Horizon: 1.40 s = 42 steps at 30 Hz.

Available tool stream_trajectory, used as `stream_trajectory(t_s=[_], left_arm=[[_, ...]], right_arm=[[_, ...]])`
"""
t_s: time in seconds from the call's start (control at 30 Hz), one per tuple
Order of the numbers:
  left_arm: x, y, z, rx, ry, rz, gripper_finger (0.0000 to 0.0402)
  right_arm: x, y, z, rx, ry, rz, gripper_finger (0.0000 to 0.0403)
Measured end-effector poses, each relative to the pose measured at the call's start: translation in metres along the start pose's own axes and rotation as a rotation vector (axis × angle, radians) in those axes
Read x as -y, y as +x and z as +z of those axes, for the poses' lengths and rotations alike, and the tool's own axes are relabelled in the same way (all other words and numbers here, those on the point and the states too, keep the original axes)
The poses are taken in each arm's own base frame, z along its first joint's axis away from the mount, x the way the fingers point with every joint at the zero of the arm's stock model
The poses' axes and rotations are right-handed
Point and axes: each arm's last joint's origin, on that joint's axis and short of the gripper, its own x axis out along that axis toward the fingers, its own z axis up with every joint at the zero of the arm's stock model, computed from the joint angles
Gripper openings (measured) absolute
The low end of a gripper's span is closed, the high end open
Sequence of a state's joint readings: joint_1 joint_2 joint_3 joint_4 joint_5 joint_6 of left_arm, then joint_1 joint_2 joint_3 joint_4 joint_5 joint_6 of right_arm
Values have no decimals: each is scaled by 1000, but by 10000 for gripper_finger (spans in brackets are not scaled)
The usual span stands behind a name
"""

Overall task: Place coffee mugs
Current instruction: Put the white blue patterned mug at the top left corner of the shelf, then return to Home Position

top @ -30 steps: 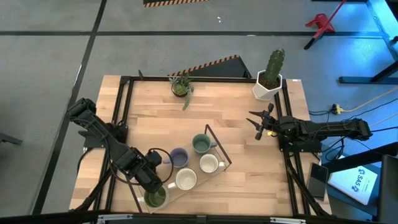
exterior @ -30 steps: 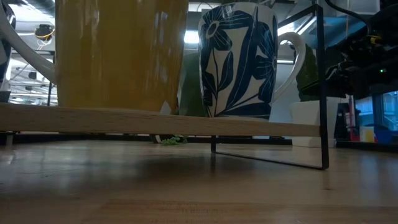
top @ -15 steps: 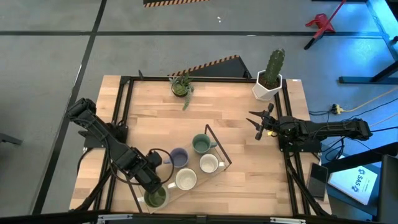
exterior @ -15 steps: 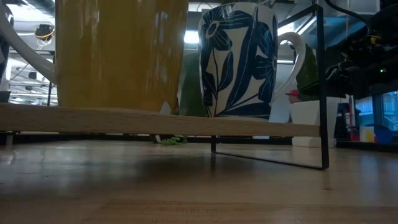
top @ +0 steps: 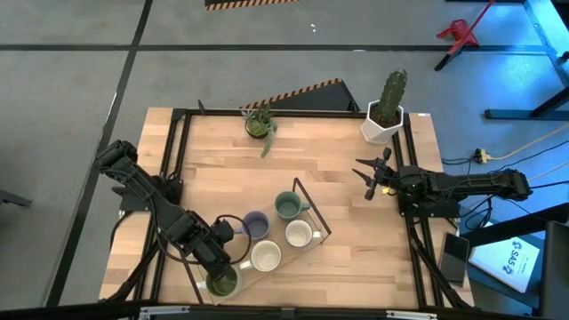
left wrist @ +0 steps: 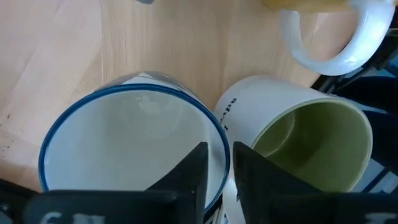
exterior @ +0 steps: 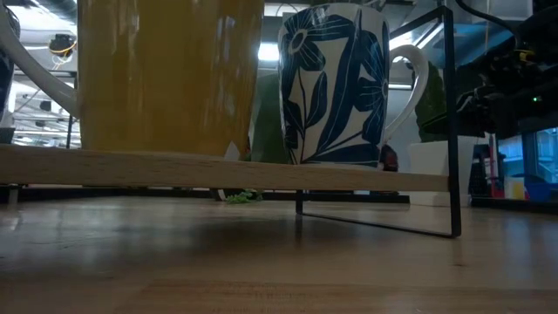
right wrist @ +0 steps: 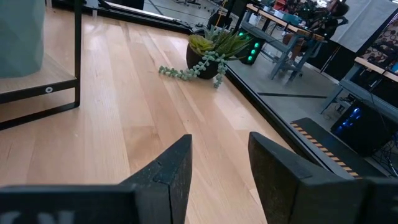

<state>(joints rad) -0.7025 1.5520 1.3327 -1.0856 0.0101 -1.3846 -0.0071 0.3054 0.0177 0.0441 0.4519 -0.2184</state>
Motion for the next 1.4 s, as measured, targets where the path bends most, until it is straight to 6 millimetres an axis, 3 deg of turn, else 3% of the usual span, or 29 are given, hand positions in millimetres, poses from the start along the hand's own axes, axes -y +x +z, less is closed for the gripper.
stream_trajectory(t_s=[0.27,0.8,1.1,1.27,1.4], left_arm=[[0,0,0,0,-24,1,116],[3,-26,9,24,-46,-87,118],[20,-84,18,281,52,-207,117],[28,-133,25,548,183,-264,117],[26,-168,28,715,374,-230,117]], right_arm=[[0,0,0,0,1,0,143],[-1,0,1,13,8,21,143],[2,-2,18,192,81,47,143],[12,-10,52,334,129,68,143],[19,-22,83,438,115,238,143]])
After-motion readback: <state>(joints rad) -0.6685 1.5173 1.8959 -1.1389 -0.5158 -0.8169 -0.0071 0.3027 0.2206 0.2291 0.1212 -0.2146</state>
